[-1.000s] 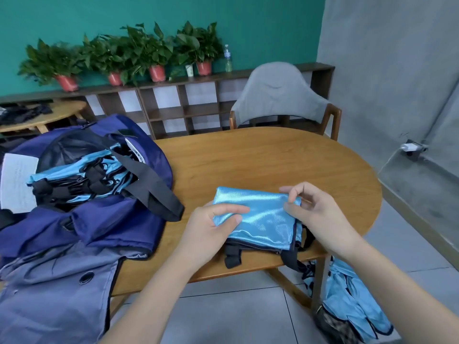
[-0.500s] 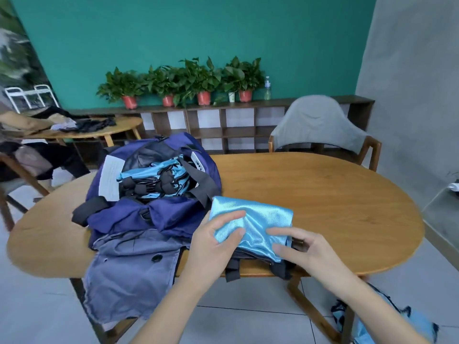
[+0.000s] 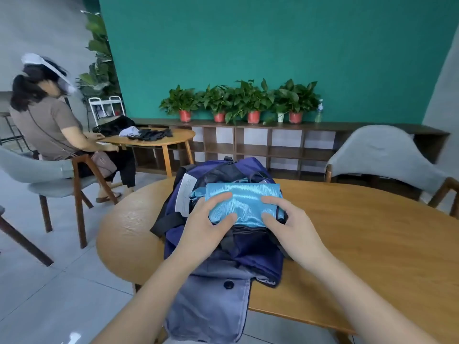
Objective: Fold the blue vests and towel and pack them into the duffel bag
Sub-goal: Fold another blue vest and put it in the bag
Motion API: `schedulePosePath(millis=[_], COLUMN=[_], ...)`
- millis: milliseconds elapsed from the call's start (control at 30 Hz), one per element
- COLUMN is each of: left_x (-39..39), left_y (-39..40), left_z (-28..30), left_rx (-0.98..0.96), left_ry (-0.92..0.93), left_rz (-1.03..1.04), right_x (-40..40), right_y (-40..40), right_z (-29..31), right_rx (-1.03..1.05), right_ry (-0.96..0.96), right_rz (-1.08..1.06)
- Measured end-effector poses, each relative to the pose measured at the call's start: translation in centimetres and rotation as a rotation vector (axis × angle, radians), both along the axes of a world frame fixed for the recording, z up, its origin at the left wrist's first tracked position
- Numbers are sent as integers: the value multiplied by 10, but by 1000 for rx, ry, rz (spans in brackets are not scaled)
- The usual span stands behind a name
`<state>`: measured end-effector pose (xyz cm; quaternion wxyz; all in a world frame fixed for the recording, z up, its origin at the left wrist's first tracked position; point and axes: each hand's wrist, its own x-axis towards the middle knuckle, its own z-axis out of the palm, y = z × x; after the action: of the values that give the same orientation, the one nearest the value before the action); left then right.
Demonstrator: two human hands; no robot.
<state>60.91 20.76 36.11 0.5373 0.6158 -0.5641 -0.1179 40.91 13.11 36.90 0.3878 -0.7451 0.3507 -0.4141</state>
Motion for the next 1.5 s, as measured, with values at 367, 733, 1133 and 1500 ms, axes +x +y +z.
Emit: schedulePosePath(millis=[367,733,1133,1500], left_x=[92,145,137,153], left_y=[-131,-156,-160,-159], left_z=[40,6,-28,2], left_rx=[154,382,580,497], left_ry=[-204,-312,-128,-319], left_rz=[3,33,8,238], right_x=[92,157,123,104], right_y=[-85,-103,-130,-152], right_z=[28,2,-32,3], right_rx=[-93,-62,200,105], right_ry=[106,134,430,501], right_rz=[-135,-94,-1,-87])
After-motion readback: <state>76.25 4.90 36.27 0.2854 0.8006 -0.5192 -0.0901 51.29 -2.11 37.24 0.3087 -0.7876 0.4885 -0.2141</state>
